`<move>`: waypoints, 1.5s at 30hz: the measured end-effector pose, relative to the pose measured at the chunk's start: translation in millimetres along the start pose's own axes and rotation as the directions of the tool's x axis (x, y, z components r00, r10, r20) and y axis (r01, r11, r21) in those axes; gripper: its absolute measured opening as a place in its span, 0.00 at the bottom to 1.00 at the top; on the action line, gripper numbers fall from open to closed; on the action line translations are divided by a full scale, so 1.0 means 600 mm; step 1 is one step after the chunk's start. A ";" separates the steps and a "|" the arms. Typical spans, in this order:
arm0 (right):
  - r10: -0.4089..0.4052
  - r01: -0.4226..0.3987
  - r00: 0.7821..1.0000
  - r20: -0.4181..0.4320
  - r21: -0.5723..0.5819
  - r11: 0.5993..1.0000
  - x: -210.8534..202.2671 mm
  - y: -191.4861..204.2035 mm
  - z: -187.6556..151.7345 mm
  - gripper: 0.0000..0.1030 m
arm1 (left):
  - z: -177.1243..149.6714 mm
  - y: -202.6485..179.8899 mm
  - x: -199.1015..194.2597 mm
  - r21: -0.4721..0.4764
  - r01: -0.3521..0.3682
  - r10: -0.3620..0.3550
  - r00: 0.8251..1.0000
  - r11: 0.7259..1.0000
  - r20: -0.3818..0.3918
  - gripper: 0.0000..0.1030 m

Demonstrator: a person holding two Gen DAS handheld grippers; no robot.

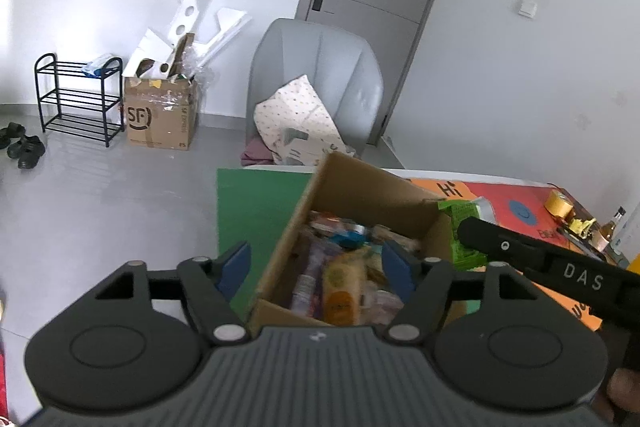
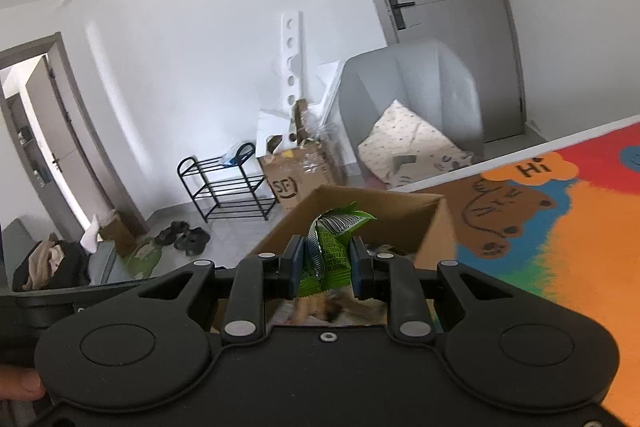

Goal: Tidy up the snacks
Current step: 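Carry both packets to the cardboard box and open both tools inside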

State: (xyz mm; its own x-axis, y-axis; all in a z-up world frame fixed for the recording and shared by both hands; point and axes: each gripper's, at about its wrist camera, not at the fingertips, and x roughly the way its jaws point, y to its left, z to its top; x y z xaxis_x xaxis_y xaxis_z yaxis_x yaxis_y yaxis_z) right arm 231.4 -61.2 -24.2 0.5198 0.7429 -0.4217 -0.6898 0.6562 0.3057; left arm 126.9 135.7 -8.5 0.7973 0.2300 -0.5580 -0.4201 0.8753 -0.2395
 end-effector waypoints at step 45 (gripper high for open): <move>-0.142 0.142 0.990 -0.013 0.043 0.989 0.011 -0.023 -0.003 0.84 | -0.008 0.039 0.043 -0.042 -0.003 0.001 1.000 0.999 -0.030 0.88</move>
State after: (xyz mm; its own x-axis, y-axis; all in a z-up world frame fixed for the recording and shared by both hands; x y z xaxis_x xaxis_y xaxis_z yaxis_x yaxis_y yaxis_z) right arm 243.6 -65.2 -32.6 0.6056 0.6407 -0.4720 -0.5869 0.7602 0.2788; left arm 135.5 159.8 -32.3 0.7835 0.2185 -0.5817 -0.4402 0.8559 -0.2714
